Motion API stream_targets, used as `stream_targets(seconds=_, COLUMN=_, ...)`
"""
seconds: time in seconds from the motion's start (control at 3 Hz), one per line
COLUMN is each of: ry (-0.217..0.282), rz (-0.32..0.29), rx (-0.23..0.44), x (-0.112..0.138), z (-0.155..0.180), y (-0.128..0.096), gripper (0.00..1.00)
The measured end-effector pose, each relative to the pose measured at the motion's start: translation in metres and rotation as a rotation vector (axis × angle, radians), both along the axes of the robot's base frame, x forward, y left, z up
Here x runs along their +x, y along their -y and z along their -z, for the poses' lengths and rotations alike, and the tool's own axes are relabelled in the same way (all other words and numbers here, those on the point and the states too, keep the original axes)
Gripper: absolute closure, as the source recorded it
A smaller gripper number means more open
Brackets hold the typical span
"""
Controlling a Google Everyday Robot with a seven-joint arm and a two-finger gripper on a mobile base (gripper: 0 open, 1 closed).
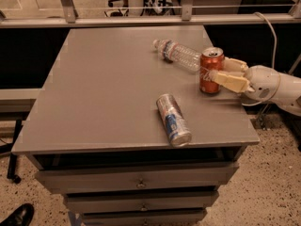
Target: Place coke can upright
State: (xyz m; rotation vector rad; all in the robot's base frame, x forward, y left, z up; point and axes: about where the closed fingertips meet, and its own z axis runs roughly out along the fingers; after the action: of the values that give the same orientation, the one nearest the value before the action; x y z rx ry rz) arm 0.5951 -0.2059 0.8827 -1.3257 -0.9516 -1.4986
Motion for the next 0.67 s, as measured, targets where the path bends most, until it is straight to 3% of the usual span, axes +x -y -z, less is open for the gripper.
stream_targets(seconds=0.67, ry=0.017, rz=0.018, rx=-0.035, x=-0.0087, z=-0.0048, y=0.0102, gripper=0.07)
